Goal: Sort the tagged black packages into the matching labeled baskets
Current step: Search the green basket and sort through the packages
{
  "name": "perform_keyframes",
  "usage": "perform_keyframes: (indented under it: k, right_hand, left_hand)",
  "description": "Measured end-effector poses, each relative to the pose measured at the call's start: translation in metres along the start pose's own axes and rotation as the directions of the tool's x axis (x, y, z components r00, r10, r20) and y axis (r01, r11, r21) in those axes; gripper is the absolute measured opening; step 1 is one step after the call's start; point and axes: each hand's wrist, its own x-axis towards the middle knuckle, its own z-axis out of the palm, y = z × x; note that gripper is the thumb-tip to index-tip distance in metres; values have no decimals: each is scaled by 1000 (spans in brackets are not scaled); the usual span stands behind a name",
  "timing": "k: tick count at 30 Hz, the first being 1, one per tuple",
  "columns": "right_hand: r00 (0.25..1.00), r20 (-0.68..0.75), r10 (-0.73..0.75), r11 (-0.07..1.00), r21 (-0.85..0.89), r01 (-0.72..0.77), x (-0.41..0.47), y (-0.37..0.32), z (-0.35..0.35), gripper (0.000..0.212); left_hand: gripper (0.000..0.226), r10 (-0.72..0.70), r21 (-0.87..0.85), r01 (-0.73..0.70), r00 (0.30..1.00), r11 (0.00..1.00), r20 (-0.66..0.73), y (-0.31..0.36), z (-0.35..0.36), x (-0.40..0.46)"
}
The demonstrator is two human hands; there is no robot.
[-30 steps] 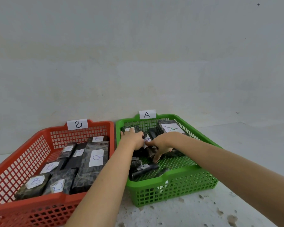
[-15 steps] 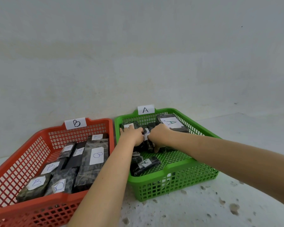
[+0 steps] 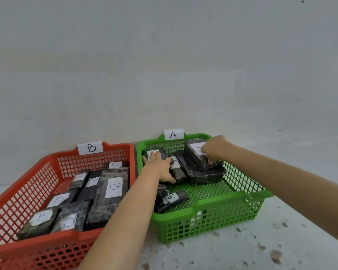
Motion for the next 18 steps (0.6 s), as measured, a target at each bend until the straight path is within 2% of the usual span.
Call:
perform_keyframes:
  k: [2, 4, 7, 9, 10, 12, 16, 18]
  right_hand:
    - [1000, -25, 2, 1000, -18, -3, 2, -3, 4, 32]
    - [997, -67, 31, 999, 20, -30, 0, -5, 7, 28]
    - [995, -55, 79, 982, 173, -68, -9, -12, 8, 30]
    - [999, 38, 27, 975, 219, -34, -19, -19, 3, 44]
    - [994, 109, 5, 975, 220, -29, -23, -23, 2, 52]
    - [981, 191, -22, 980, 199, -16, -27, -27, 3, 53]
    - [986, 164, 34, 990, 133, -56, -29, -27, 9, 58]
    - [992, 125, 26, 989, 141, -44, -33, -29, 10, 46]
  left_hand:
    - [82, 1, 0, -1, 1000, 1000, 6, 0, -1, 0]
    - [82, 5, -2, -5, 1000, 1000, 7, 0, -2, 0]
    - [82, 15, 6, -15, 1000, 1000, 0, 0, 0, 3]
    - [84, 17, 7, -17, 1000, 1000, 2, 0, 0, 5]
    - [84, 17, 0, -17, 1000, 1000, 6, -1, 0, 4]
    - [85, 13, -13, -13, 1000, 1000, 9, 0, 0, 2]
    - [87, -8, 9, 8, 1000, 1000, 8, 3, -1, 0]
    - [89, -7, 18, 7, 1000, 1000, 9, 7, -5, -5]
